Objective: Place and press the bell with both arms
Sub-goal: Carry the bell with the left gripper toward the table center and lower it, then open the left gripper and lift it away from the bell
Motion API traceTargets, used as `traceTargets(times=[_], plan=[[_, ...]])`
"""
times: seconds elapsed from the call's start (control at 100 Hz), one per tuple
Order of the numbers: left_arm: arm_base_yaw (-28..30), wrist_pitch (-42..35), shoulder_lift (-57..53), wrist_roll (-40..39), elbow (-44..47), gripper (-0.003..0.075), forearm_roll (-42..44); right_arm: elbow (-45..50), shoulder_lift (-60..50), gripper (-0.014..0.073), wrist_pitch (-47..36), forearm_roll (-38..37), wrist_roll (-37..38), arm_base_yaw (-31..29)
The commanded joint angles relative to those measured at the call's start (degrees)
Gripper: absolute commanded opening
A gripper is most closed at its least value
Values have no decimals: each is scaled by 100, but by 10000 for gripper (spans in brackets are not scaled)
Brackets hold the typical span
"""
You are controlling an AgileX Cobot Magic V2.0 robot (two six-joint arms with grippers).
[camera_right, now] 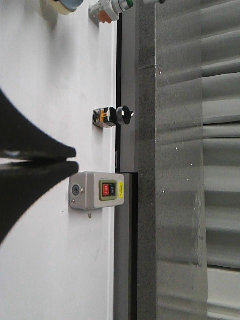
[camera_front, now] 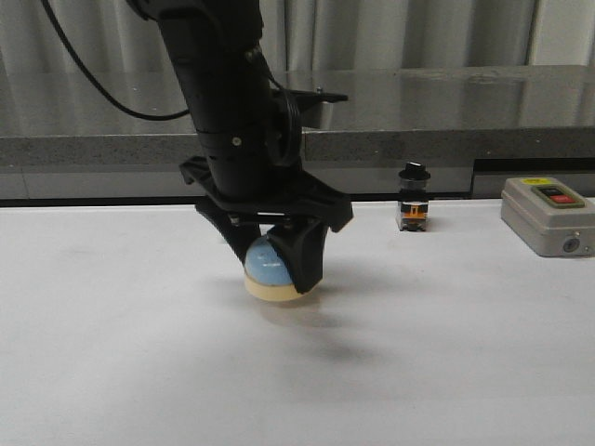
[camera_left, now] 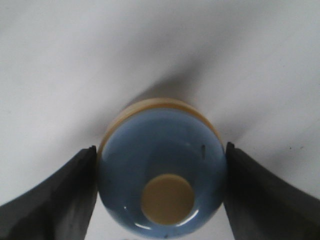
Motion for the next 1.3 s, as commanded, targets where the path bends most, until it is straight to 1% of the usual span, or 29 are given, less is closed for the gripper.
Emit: traceTargets(times=[0.0,0.16,0.23,0.3,0.42,0.47,0.52,0.79,0.85,0.92,0.97,0.99,1.03,1.09,1.11,1.14,1.17,1.19,1.29], plan=[[-64,-234,-239,0,-133,231,-44,-81,-109,-60,-509,-39,-25,-21],[-64,-237,-169,0,-133,239,-44,-81,-109,-60,-509,-39,-25,-21],[-64,-237,-165,0,-133,275,-44,-81,-109,-60,-509,-39,-25,-21],[-64,-247,-165,0,-133,352,-44,-81,-109,-60,-509,-39,-25,-21],[-64,-247,-165,0,-133,532,-44,-81,-109,-60,-509,-39,-25,-21],[-64,-247,-165,0,-133,573,-44,-81,-109,-60,-509,-39,-25,-21],[-64,-247,-165,0,-133,582,-44,-81,-109,-60,-509,-39,-25,-21],[-64,-247,-215,0,-222,572,19,-81,-109,-60,-509,-39,-25,-21],[-52,-247,-295,-38,-253,545,9,-81,-109,-60,-509,-39,-25,-21],[-41,-271,-437,-177,-263,471,19,-81,-109,-60,-509,-39,-25,-21],[-41,-271,-563,-189,-263,378,19,-81,-109,-60,-509,-39,-25,-21],[-21,-271,-619,-189,-263,352,51,-81,-109,-60,-509,-39,-25,-21],[6,-271,-718,-189,-263,269,65,-81,-109,-60,-509,-39,-25,-21],[105,-257,-904,-199,-263,142,65,-81,-109,-60,-509,-39,-25,-21],[145,-234,-966,-209,-263,115,65,-81,-109,-60,-509,-39,-25,-21],[207,-223,-1048,-201,-263,49,65,-81,-109,-60,-509,-39,-25,-21],[300,-210,-1127,-201,-263,0,65,-81,-109,-60,-509,-39,-25,-21],[354,-210,-1183,-201,-263,-18,53,-81,-109,-60,-509,-39,-25,-21],[653,-169,-1463,-211,-240,-19,53,-81,-109,-60,-509,-39,-25,-21]])
